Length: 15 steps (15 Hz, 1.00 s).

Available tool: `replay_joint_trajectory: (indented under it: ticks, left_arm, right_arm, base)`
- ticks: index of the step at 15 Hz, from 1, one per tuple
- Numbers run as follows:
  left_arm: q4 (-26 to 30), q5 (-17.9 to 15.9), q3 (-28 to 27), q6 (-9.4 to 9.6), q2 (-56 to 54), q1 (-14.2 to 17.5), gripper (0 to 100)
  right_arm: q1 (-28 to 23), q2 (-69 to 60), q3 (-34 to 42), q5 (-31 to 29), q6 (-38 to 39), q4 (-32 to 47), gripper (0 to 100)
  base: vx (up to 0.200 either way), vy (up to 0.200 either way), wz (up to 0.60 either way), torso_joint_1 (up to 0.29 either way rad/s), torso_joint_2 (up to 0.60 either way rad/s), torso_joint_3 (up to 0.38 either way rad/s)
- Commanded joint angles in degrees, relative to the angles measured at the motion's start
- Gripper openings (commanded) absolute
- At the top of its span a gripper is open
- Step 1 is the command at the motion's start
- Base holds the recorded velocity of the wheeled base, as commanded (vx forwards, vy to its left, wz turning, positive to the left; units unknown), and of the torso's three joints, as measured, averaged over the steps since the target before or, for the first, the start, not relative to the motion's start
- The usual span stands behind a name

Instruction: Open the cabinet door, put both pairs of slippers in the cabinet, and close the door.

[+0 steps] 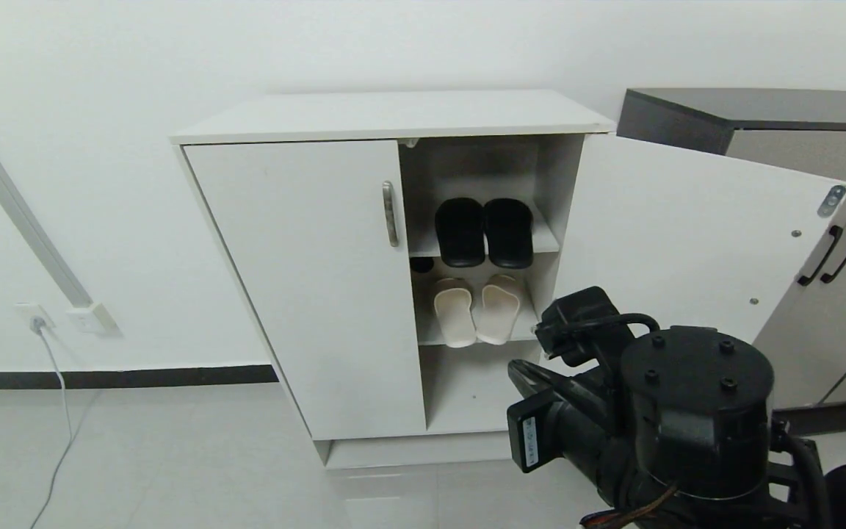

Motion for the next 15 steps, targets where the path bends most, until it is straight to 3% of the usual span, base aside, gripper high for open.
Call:
replay_joint_trajectory:
  ticks: [1,15]
  left_arm:
    - [0.04,0.02,0.02,0.03,0.07,0.06,0]
    - [0.04,0.02,0.02,-0.06,0.07,0.06,0]
  right_arm:
    - [0.01,0.11,0.11,-0.05,-0.01,-0.01,0]
    - [-0.26,0.11,0.2,-0.05,-0.45,0.08,0]
  base:
    - [0.0,0.0,0.0,0.09,-0.47,-0.364]
    - [0.0,0.0,0.0,0.155,-0.48,-0.327]
